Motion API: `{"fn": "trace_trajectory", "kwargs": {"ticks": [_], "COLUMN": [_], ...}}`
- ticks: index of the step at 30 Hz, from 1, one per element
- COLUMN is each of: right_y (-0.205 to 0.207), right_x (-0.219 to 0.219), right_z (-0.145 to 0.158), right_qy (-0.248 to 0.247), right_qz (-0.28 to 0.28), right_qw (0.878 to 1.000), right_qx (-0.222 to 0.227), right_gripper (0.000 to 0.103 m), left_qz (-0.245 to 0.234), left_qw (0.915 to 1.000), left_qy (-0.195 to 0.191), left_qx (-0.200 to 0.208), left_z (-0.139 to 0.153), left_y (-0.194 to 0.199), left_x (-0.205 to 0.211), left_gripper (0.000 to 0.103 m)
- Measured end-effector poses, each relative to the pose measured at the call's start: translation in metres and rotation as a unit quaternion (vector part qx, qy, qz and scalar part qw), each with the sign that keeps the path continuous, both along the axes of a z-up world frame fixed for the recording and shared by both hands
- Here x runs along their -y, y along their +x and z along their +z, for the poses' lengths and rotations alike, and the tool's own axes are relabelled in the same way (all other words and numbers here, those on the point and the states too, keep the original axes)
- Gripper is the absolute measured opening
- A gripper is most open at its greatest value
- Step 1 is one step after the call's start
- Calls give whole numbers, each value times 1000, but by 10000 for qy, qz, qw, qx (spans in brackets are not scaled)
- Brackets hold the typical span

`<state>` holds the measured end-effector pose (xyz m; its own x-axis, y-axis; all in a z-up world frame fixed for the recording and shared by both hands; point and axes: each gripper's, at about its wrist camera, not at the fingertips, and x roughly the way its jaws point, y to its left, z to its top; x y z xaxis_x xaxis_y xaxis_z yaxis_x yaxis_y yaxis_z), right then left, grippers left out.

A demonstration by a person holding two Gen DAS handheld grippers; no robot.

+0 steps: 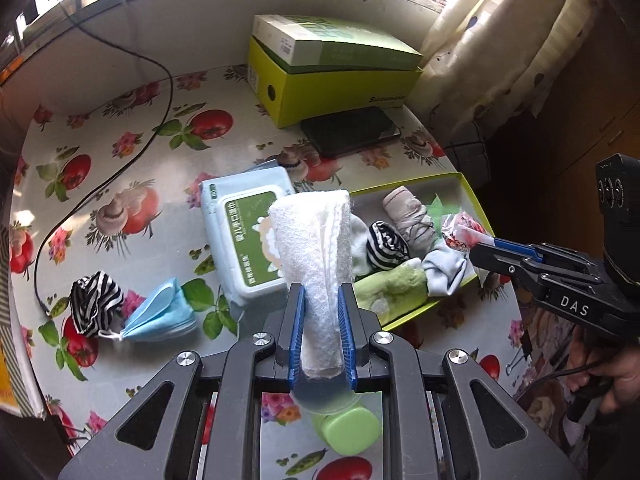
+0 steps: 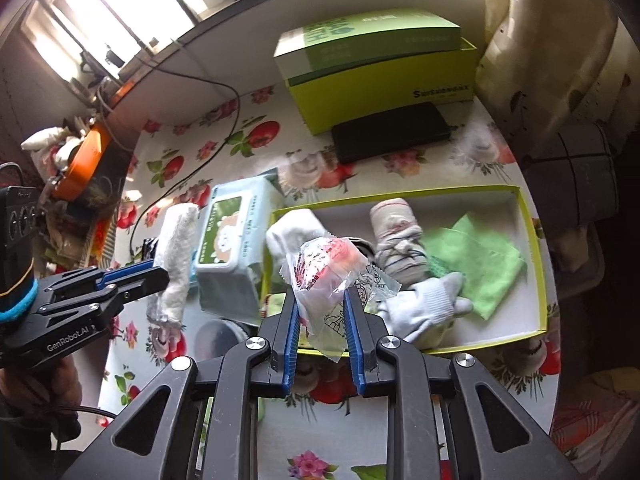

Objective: Organize soft objects
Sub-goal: 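Carry the towel and plastic bag to the tray while the right tool releases the bag inside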

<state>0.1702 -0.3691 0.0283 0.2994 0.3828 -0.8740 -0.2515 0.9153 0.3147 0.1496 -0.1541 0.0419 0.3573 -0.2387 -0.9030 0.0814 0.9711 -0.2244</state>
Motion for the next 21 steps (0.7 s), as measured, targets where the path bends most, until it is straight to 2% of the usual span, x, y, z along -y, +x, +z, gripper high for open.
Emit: {"fn": "trace_trajectory", "kwargs": {"ticks": [10, 18, 21], "right_y": [25, 38, 37], "right_x": [71, 85, 86], "right_z": [-42, -72, -78], "right_qy": [-450, -742, -677], "right_qz": [-677, -713, -711], "right_qw": [9964, 9932, 9932], "right_qx": [-244, -539, -632], "right_gripper": [20, 22, 35], "left_qz": [-469, -640, -731], "left_qw": [9989, 9979, 9973], "left_qy": [39, 6, -12], "left_qx": [-41, -72, -73], "left_z": [-3, -5, -5], "left_y": [24, 41, 48], "left_x": [43, 67, 77], "left_gripper": [18, 18, 18]}}
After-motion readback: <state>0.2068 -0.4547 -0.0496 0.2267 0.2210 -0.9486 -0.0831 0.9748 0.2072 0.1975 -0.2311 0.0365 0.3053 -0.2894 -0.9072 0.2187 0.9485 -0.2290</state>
